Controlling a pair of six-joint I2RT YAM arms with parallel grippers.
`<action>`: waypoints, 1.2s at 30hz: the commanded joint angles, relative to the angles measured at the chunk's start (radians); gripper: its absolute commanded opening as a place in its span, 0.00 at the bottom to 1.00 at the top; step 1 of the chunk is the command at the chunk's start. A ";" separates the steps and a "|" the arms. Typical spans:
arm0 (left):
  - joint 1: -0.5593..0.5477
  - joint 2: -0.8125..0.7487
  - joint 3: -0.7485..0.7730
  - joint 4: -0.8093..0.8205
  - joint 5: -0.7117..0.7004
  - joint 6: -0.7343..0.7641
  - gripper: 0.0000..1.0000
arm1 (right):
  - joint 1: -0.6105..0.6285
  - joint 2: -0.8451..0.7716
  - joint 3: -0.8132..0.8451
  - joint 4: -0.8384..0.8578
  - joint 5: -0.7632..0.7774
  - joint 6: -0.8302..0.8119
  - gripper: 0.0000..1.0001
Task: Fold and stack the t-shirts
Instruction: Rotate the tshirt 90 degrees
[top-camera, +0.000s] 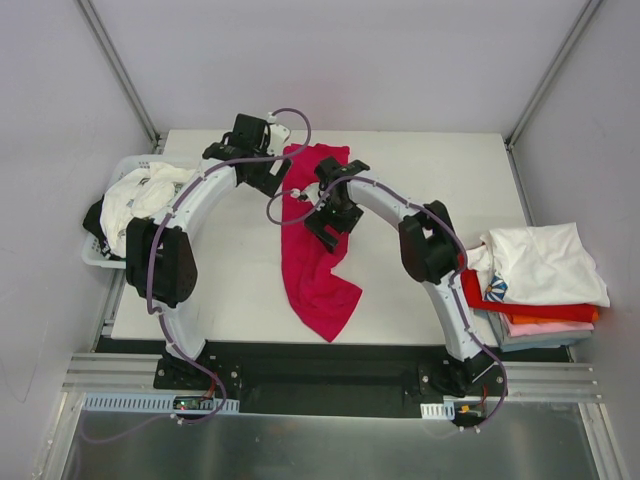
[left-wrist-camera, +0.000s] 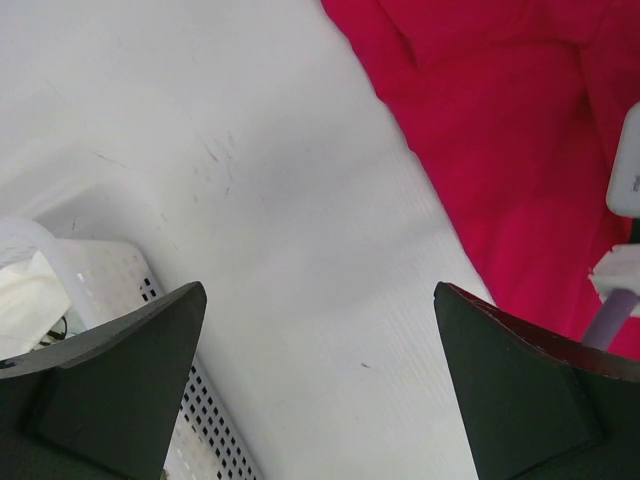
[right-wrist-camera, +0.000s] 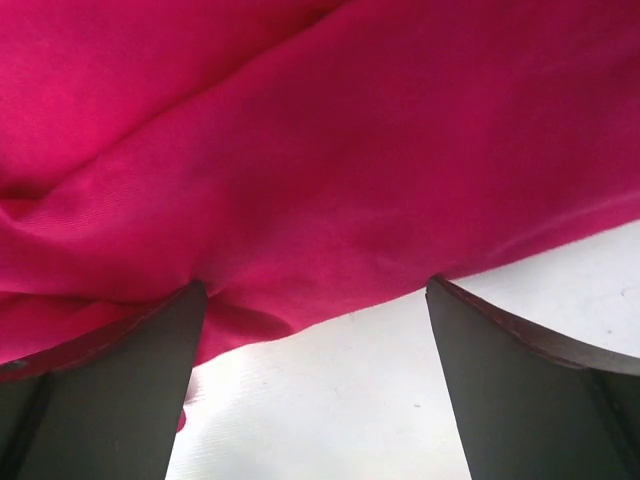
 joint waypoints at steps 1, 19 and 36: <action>-0.010 -0.055 -0.023 -0.095 0.026 0.026 0.99 | -0.031 0.008 0.075 0.042 -0.081 0.049 0.96; -0.010 -0.048 -0.046 -0.095 -0.001 0.035 0.99 | -0.031 0.100 0.080 0.044 0.132 -0.020 0.96; -0.010 -0.065 -0.064 -0.095 -0.003 0.049 0.98 | -0.081 0.140 0.127 -0.007 0.303 -0.034 0.96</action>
